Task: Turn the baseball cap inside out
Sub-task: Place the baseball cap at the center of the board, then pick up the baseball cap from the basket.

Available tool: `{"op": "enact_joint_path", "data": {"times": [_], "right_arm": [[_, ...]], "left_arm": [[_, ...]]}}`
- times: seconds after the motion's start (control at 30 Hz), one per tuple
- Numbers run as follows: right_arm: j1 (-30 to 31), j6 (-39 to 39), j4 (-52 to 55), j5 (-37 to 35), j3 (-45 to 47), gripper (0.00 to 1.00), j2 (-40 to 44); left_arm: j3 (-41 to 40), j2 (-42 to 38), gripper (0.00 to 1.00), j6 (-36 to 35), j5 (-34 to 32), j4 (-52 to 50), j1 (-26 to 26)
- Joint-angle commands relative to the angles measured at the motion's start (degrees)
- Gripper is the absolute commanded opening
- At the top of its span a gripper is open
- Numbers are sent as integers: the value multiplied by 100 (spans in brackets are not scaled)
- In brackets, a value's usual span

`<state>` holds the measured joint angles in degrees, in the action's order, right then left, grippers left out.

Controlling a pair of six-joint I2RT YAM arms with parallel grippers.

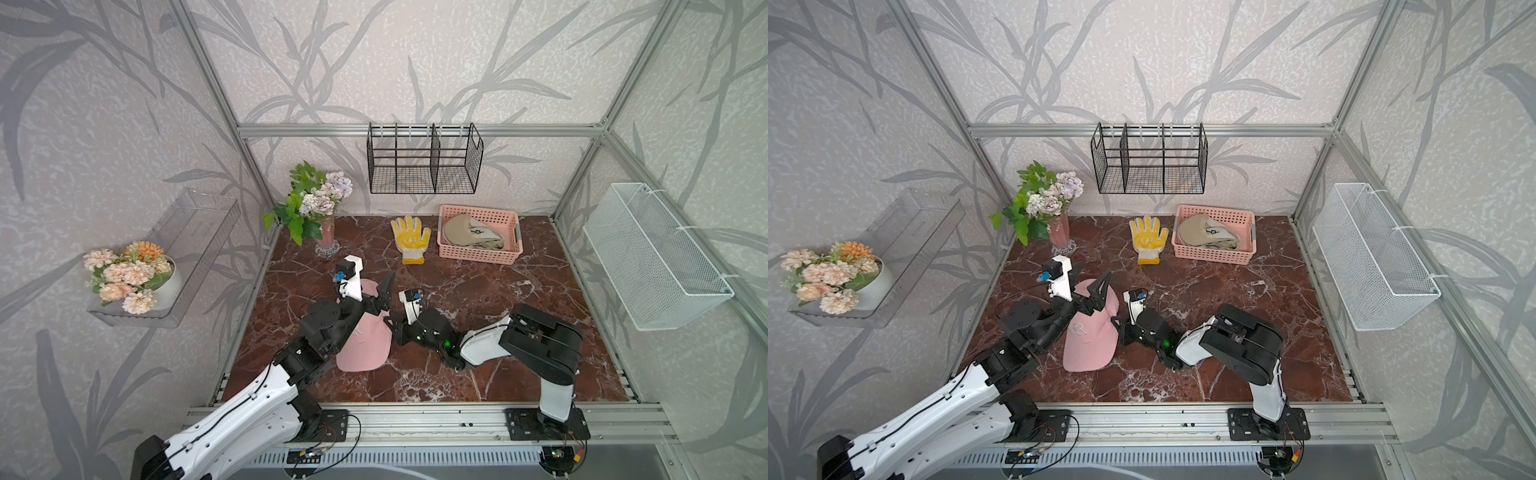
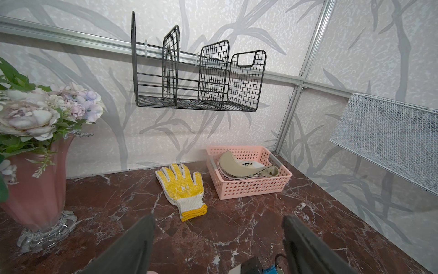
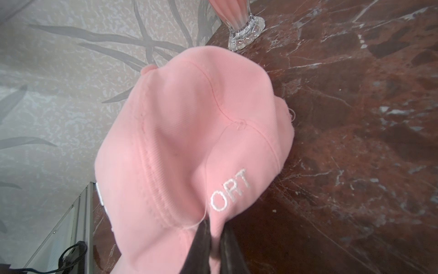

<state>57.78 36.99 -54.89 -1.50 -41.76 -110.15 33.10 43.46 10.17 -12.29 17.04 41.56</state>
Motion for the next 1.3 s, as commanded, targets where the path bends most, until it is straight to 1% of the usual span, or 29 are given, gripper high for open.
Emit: {"op": "enact_joint_path", "data": {"times": [0.0,0.1,0.17,0.23,0.33,0.43,0.57,0.6,0.67,0.73,0.83,0.9,0.97,1.13,1.27], "right_arm": [[10,-193,252,-289,-155,15,-151],[8,-232,439,-372,-210,31,-148],[6,-238,447,-478,-167,46,-84],[4,-355,463,-619,-58,55,115],[-144,-554,936,-805,101,60,704],[-533,-639,2044,-568,134,61,1543],[-1523,-724,4086,81,-260,63,2507],[-1770,-670,4551,212,-404,63,2646],[-2432,-683,5475,814,-743,63,2861],[-3035,-843,5935,1411,-976,63,3007],[-3758,-1153,6525,1618,-1354,64,3157],[-4167,-1321,6891,1717,-1695,64,3101],[-4548,-1529,7187,1856,-2097,64,2870],[-5106,-1915,7785,1725,-3070,64,2028],[-5448,-1887,8225,1635,-3857,63,1315]], "left_arm": [[-51,-46,88,65,51,-100,-25],[-60,-32,88,81,47,-112,-24],[-50,-14,88,90,60,-126,-31],[-42,-1,88,116,61,-167,-40],[2,65,88,206,56,-275,-70],[112,226,88,395,115,-405,-163],[305,681,88,780,538,-503,-496],[331,802,88,852,676,-476,-595],[377,1076,88,1001,1193,-364,-907],[414,1372,89,1219,1400,-281,-1159],[507,1757,88,1271,1533,-256,-1421],[552,1948,88,1270,1737,-227,-1570],[601,2113,88,1246,1938,-202,-1687],[715,2303,89,975,2062,-235,-1765],[788,2385,88,851,2098,-313,-1798]]}}
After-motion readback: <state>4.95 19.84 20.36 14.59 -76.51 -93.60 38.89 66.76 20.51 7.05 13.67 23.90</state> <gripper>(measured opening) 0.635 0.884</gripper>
